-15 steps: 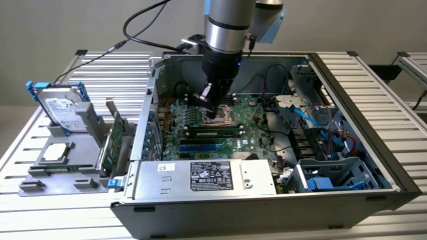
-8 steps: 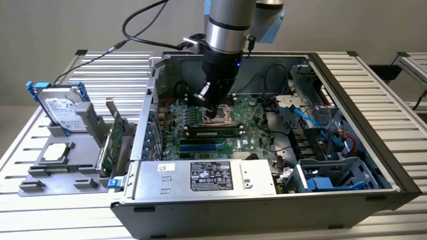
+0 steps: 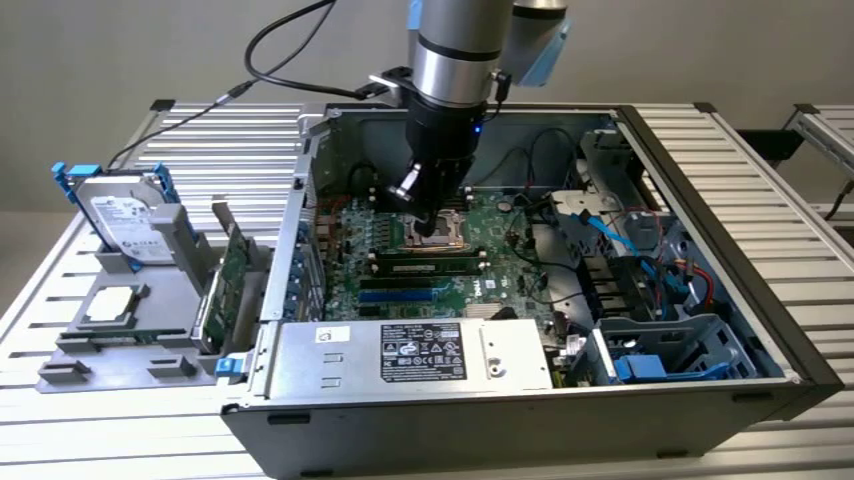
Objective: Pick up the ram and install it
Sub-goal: 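Press down the ram until it locks into place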
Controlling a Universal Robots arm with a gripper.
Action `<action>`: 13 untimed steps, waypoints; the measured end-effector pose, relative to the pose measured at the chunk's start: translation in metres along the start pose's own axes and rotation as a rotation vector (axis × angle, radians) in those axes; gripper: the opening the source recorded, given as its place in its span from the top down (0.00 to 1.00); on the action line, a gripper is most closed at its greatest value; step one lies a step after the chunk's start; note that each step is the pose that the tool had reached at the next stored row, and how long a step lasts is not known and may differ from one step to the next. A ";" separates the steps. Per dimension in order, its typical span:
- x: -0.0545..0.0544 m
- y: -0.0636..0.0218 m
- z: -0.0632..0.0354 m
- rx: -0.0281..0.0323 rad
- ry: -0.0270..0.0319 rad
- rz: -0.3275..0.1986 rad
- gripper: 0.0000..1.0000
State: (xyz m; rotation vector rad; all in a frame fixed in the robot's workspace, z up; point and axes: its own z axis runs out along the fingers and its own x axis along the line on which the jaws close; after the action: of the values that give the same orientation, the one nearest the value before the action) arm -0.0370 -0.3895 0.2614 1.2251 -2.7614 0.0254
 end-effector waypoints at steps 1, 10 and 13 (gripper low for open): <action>0.000 0.0000 0.0000 0.0038 -0.0044 0.006 0.89; 0.000 0.0000 0.0000 0.0177 -0.0243 0.079 0.89; 0.000 0.0000 0.0000 0.0185 -0.0280 0.111 0.89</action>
State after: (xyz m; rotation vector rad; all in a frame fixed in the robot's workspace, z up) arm -0.0370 -0.3895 0.2613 1.0832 -2.8566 0.0443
